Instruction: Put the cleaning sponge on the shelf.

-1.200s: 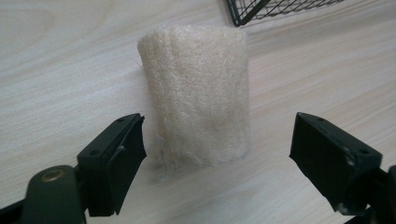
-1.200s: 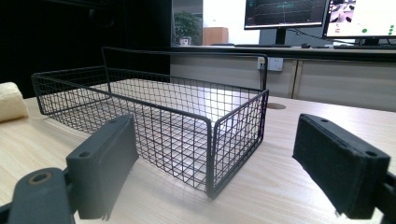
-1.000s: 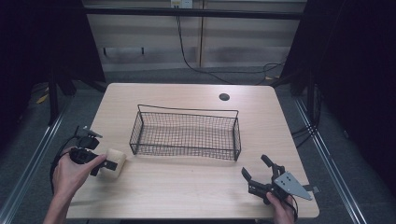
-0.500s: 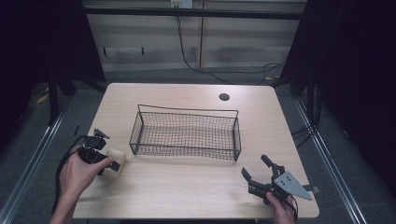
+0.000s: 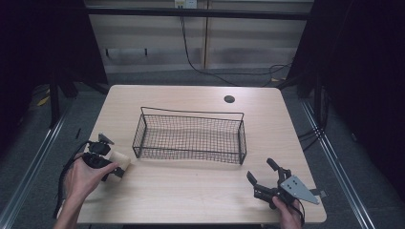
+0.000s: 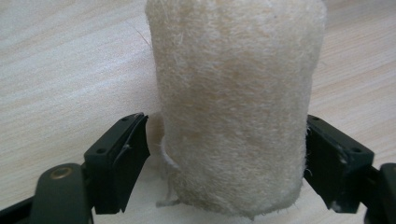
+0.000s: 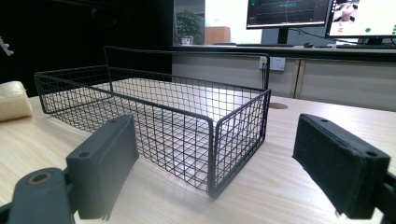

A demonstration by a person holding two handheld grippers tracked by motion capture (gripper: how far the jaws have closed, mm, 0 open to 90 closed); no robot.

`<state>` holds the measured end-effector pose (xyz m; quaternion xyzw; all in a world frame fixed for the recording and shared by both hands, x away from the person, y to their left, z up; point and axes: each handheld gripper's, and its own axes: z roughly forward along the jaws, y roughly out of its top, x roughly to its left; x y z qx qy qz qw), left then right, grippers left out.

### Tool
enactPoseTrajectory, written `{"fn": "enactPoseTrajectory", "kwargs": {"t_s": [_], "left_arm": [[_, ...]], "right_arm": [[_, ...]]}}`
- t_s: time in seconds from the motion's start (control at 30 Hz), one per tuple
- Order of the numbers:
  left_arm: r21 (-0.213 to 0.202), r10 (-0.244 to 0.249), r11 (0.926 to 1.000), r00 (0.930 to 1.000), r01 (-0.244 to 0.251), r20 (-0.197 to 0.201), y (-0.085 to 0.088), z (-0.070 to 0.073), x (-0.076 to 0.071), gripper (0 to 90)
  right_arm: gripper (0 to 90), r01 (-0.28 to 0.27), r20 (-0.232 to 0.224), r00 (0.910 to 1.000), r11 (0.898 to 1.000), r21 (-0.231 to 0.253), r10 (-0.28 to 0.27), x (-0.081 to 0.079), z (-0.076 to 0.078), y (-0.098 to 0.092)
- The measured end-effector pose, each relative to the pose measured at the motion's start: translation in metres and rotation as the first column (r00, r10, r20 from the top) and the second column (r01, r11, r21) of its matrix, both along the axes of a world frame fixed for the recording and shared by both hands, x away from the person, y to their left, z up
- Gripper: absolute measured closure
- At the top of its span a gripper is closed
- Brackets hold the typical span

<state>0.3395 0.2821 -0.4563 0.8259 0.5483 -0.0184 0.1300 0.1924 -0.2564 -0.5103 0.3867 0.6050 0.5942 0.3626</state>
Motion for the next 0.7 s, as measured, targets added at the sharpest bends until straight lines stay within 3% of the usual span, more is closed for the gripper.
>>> {"fn": "enactPoseTrajectory", "kwargs": {"t_s": [0.13, 0.3, 0.7], "left_arm": [[0.002, -0.02, 0.9998, 0.9998, 0.02, -0.009, -0.001, -0.001, 0.0, 30.6], [0.012, -0.017, 0.9998, 0.9997, 0.017, -0.015, -0.001, 0.0, 0.0, 31.5], [-0.015, -0.014, 0.9998, 0.9998, 0.014, -0.013, 0.009, 0.007, -0.007, 32.0]], "right_arm": [[13.0, 0.0, 0.001, 1.0, 1.0, -0.001, 0.0, 0.0, 0.0, 0.0], [13.0, 0.001, 0.001, 1.0, 1.0, -0.001, -0.001, 0.0, 0.0, 0.0], [13.0, 0.0, 0.003, 1.0, 1.0, 0.0, 0.0, 0.0, 0.0, 0.0]]}}
